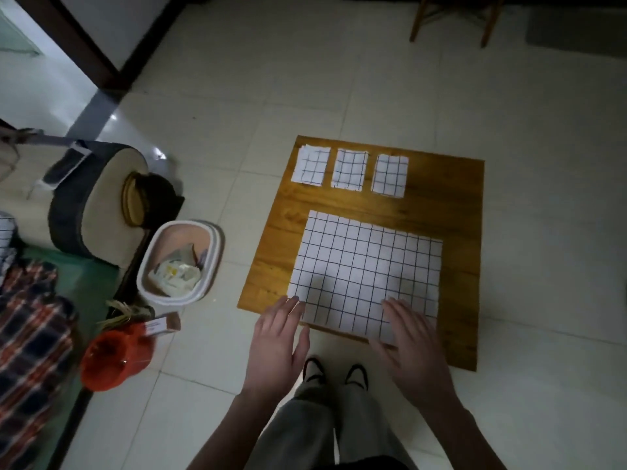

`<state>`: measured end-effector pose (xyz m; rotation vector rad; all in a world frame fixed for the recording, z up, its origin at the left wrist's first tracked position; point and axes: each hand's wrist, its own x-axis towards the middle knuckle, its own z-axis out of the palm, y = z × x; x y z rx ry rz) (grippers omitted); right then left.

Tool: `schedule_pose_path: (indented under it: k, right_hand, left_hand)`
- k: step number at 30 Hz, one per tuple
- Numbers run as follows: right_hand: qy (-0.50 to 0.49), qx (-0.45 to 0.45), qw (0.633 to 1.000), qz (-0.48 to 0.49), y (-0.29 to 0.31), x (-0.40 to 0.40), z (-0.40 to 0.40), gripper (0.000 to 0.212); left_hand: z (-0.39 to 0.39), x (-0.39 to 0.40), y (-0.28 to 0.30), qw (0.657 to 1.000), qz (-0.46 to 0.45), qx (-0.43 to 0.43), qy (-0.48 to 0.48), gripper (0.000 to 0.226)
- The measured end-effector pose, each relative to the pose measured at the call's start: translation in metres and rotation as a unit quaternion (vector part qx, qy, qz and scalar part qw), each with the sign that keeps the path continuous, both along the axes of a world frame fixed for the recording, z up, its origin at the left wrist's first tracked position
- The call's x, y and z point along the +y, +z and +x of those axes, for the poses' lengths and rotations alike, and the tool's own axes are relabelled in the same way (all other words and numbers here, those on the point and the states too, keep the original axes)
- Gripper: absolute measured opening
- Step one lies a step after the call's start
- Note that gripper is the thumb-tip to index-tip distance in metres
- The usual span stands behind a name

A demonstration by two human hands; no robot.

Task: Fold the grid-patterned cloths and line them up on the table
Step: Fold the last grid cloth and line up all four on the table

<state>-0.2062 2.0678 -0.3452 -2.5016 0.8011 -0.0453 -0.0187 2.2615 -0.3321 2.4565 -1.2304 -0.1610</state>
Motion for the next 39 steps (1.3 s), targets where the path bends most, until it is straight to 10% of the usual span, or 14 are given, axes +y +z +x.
schedule_pose_path:
  k: [21,39]
  right_hand:
    - [-0.005,0.068,0.992,-0.108,-0.268,-0.069,-0.001,0.059]
    - [-0.018,-0.051,0.986,-0.159,-0.307,-0.138,0.046,0.037]
  left_hand:
    - [0.077,-0.092,-0.298,0.987,-0.01,0.014,-0.159,0.05]
    - [0.128,-0.124,-0.325,0.988,0.006,-0.025,-0.152,0.041]
